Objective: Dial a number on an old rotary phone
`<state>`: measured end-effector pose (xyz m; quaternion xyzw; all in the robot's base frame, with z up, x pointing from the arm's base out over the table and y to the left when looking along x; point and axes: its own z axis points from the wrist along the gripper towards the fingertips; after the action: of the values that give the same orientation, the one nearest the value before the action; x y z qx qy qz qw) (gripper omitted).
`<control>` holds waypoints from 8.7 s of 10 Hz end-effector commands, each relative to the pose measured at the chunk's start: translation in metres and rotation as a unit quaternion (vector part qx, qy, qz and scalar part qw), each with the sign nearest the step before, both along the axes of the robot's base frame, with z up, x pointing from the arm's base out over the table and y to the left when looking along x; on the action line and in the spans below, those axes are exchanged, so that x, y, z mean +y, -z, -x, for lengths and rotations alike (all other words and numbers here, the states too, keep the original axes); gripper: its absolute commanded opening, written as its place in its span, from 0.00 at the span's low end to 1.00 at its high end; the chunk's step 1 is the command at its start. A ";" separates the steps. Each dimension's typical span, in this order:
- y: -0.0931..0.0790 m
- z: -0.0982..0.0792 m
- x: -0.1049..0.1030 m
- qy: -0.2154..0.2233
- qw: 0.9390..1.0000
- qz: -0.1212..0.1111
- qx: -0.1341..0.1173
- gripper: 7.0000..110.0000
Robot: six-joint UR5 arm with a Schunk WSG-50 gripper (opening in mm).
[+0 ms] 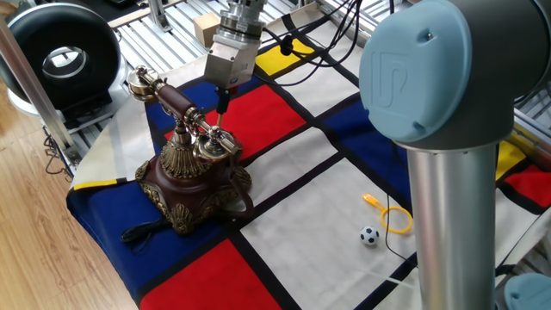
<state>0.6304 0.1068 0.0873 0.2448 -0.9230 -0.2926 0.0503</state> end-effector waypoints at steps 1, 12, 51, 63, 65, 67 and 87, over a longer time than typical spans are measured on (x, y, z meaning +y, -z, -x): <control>-0.001 -0.001 0.000 0.003 1.000 -0.004 -0.002 0.00; 0.001 0.001 -0.003 0.003 1.000 -0.001 -0.001 0.00; 0.016 0.013 -0.020 0.009 1.000 0.017 -0.001 0.00; 0.017 0.014 -0.022 0.010 1.000 0.023 0.002 0.00; 0.017 0.014 -0.022 0.010 1.000 0.023 0.002 0.00; 0.018 0.013 -0.023 0.010 1.000 0.024 0.002 0.00; 0.017 0.014 -0.022 0.011 1.000 0.018 0.004 0.00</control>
<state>0.6147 0.0821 0.0667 0.2353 -0.9318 -0.2698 0.0591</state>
